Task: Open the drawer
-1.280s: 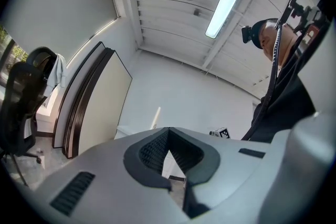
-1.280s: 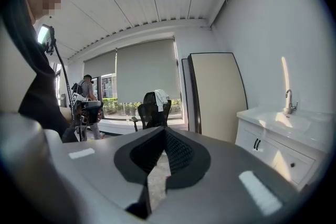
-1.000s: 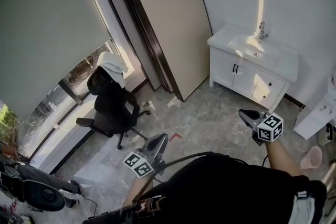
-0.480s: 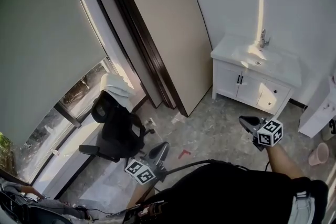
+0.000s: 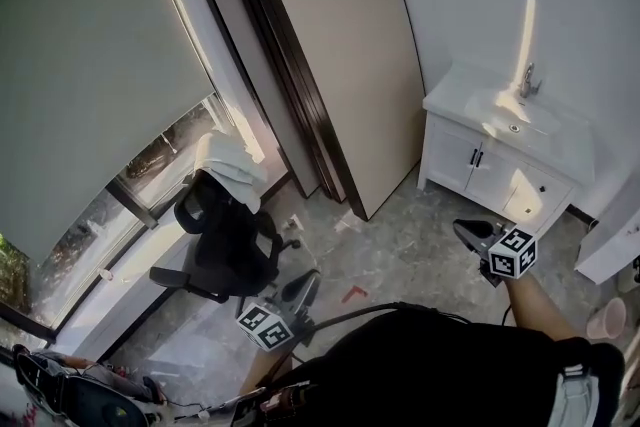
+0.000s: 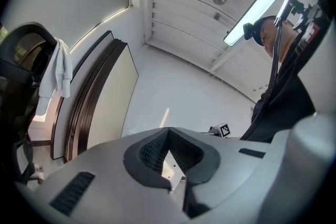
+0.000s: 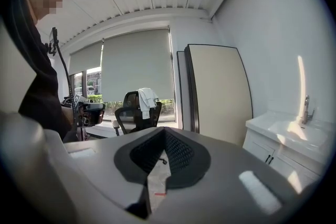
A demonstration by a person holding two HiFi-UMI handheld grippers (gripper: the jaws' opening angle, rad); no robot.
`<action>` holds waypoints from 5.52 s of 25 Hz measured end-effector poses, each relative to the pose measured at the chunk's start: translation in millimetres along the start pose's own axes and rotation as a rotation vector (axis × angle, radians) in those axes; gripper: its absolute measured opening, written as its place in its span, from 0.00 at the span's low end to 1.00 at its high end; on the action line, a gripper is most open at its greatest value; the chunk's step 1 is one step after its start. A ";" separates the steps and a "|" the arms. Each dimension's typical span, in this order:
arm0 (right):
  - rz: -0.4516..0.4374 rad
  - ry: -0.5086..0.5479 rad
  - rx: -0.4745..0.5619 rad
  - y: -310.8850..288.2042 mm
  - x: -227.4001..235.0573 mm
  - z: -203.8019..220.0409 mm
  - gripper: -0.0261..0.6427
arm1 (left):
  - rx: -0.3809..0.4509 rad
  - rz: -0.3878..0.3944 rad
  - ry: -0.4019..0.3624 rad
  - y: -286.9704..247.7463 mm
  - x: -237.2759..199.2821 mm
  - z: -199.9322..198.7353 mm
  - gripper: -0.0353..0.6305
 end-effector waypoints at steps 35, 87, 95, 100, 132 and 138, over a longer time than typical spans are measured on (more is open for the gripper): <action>0.130 -0.054 0.058 59.5 360.8 -14.9 0.04 | -0.022 0.122 -0.012 -393.5 -15.6 -8.0 0.05; 0.163 -0.070 0.093 -66.8 711.0 -107.9 0.04 | -0.075 0.210 0.000 -769.1 -173.6 -69.4 0.05; 0.214 -0.102 0.117 -21.8 770.7 -93.6 0.04 | -0.119 0.245 -0.011 -841.6 -151.6 -55.6 0.05; 0.294 -0.144 0.117 -0.2 798.0 -77.6 0.04 | -0.148 0.313 -0.008 -895.9 -152.5 -52.1 0.05; 0.662 -0.245 0.120 -45.7 925.8 -99.1 0.04 | -0.359 0.714 0.045 -1157.6 -243.2 -50.0 0.05; 0.588 -0.218 0.117 8.3 965.6 -98.1 0.04 | -0.302 0.668 0.043 -1180.2 -184.0 -34.9 0.05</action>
Point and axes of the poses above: the fingertips, and each gripper's own axes: y backward along the fingers, x to its right, z out of its underside, the point moved 4 cm from there along y, backward along the fingers, and after that the axes turned 9 degrees about -z, right-handed, at the moved point
